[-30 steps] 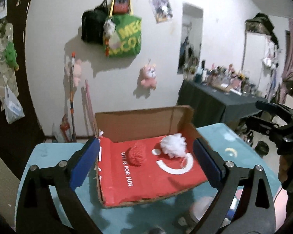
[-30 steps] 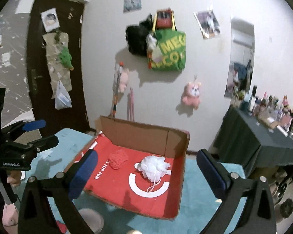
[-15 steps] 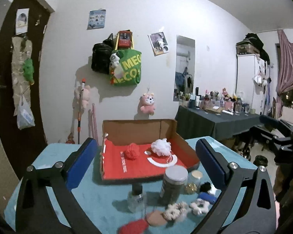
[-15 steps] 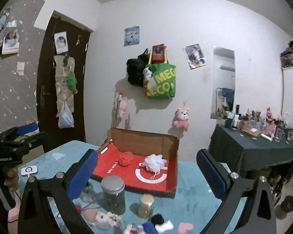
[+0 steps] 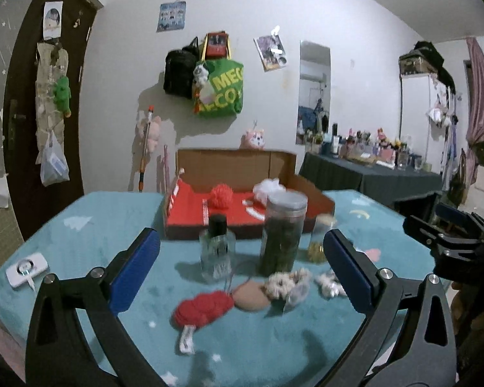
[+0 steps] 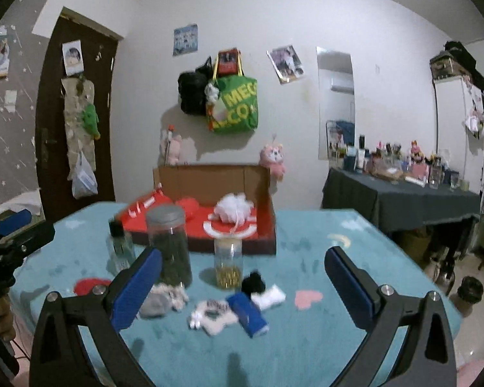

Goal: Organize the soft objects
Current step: 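Grasp the red plush bunny pad with the left tool while the right tool grasps the white bunny keychain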

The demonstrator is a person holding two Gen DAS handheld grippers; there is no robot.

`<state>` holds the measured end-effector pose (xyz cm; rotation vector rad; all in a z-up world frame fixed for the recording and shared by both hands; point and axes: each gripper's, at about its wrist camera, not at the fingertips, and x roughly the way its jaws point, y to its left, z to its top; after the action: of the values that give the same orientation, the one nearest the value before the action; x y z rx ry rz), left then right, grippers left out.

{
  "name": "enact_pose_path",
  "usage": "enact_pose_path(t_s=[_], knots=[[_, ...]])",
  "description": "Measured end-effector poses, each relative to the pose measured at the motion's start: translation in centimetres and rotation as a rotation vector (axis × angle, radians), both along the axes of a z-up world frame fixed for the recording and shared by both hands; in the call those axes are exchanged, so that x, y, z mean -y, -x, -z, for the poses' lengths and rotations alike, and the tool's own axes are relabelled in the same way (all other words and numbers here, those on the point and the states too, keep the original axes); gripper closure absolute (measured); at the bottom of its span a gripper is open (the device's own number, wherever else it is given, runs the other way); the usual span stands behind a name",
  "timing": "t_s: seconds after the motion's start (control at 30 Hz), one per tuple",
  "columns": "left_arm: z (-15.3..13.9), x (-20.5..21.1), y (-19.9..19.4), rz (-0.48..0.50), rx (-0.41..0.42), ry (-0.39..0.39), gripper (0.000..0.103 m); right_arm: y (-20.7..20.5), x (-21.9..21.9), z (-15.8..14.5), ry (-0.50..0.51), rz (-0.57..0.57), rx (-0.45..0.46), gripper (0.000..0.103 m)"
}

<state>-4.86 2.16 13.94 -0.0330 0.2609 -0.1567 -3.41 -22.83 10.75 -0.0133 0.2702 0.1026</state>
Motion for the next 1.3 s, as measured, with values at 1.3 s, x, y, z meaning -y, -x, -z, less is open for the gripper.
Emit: enact_pose_path(t_s=[1.3], knots=[[10.8, -2.7, -11.1, 0.003, -0.443, -0.070, 0.028, -8.0, -4.7, 9.8, 0.037, -0.081, -0.337, 0.027]])
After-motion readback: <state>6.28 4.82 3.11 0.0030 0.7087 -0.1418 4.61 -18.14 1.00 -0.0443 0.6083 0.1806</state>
